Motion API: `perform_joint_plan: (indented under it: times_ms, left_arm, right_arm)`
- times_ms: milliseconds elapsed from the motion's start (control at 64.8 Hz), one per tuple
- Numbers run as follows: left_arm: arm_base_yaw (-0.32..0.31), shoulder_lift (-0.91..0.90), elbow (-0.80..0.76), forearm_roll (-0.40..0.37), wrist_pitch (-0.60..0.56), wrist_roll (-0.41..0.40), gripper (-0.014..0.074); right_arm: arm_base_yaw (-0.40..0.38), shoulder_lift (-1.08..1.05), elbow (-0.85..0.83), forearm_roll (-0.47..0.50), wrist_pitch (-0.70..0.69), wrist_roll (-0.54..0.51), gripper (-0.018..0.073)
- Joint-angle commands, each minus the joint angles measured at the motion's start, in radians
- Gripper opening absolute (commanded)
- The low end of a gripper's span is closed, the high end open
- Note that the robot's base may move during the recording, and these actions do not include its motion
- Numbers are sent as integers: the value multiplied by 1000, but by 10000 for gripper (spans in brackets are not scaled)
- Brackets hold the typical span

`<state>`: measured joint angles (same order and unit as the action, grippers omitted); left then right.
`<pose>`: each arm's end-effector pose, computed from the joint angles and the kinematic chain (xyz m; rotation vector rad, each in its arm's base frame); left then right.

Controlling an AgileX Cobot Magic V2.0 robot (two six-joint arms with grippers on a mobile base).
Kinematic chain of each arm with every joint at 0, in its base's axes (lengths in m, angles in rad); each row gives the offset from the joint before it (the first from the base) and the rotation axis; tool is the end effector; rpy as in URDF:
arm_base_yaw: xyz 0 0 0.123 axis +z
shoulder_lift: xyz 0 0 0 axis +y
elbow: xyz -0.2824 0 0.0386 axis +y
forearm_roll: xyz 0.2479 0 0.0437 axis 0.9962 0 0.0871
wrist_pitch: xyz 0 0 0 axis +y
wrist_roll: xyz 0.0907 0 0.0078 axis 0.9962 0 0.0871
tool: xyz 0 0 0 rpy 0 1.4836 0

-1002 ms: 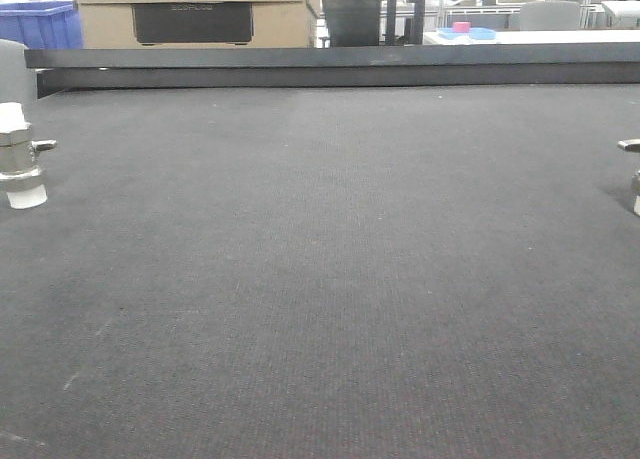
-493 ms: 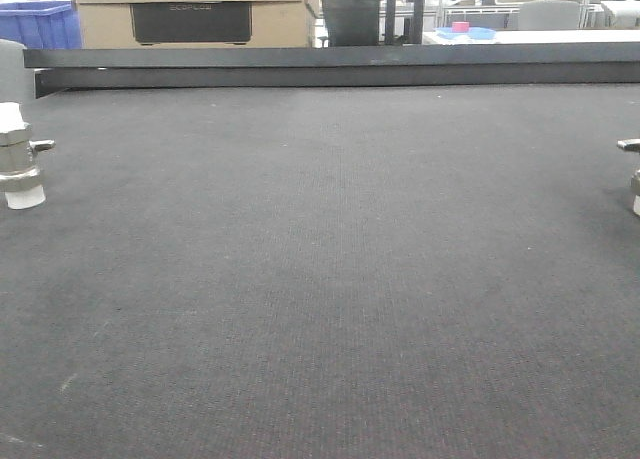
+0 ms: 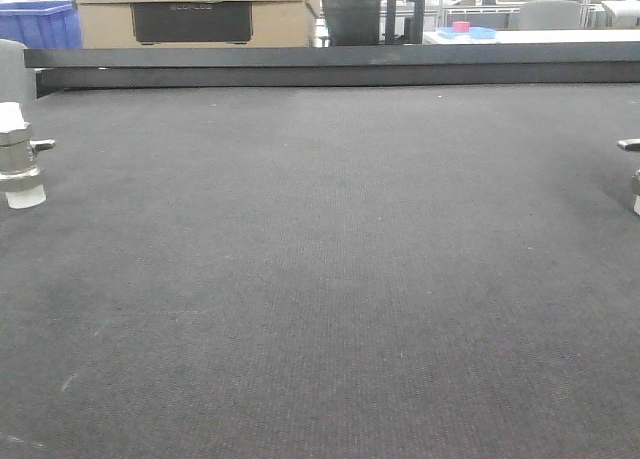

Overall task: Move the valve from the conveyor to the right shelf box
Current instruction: 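Close the right gripper on the white-ended brass valve and lift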

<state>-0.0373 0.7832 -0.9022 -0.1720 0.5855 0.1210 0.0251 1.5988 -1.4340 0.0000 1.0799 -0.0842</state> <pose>0.1520 -0.0143 0.3893 0.0770 1.9423 -0.1319 0.3345 0.0084 0.3232 -0.1490 2.7244 -0.0169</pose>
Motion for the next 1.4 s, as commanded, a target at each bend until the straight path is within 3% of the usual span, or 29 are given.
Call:
perform_joint_plan:
  times_ms: [0, 308, 401, 509, 586, 648, 864, 1079, 1203, 1388]
  left_arm:
    - [-6, 1, -8, -7, 17, -2, 580]
    - [-6, 1, -8, -7, 34, -2, 580]
    - [-6, 1, -8, -7, 36, -2, 580]
    - [-6, 7, -10, -7, 43, -2, 580]
    - [-6, 24, -27, -7, 67, -2, 580]
    - [-6, 54, -61, -5, 109, -2, 580]
    - [5, 233, -271, 66, 283, -2, 580]
    - [127, 525, -551, 69, 521, -2, 580]
    - [165, 679, -670, 69, 550, 35, 580]
    - [153, 879, -777, 77, 550, 69, 580]
  right_arm:
    - [-6, 58, -7, -13, -27, -1, 570]
    - [-6, 186, -7, -13, -99, -1, 568]
    - [-6, 206, -7, -13, -99, -1, 503]
    - [-6, 218, -7, -13, -93, -1, 278]
    - [-6, 218, -7, -13, -86, -1, 3]
    - [-6, 215, -7, -13, -84, -1, -162]
    - [-4, 157, 5, -9, -81, -1, -158]
    - [-4, -42, 159, 55, -169, -1, -158]
    - [-2, -167, 257, 83, -216, -1, -158]
    - [-2, -303, 347, 110, -237, -1, -159]
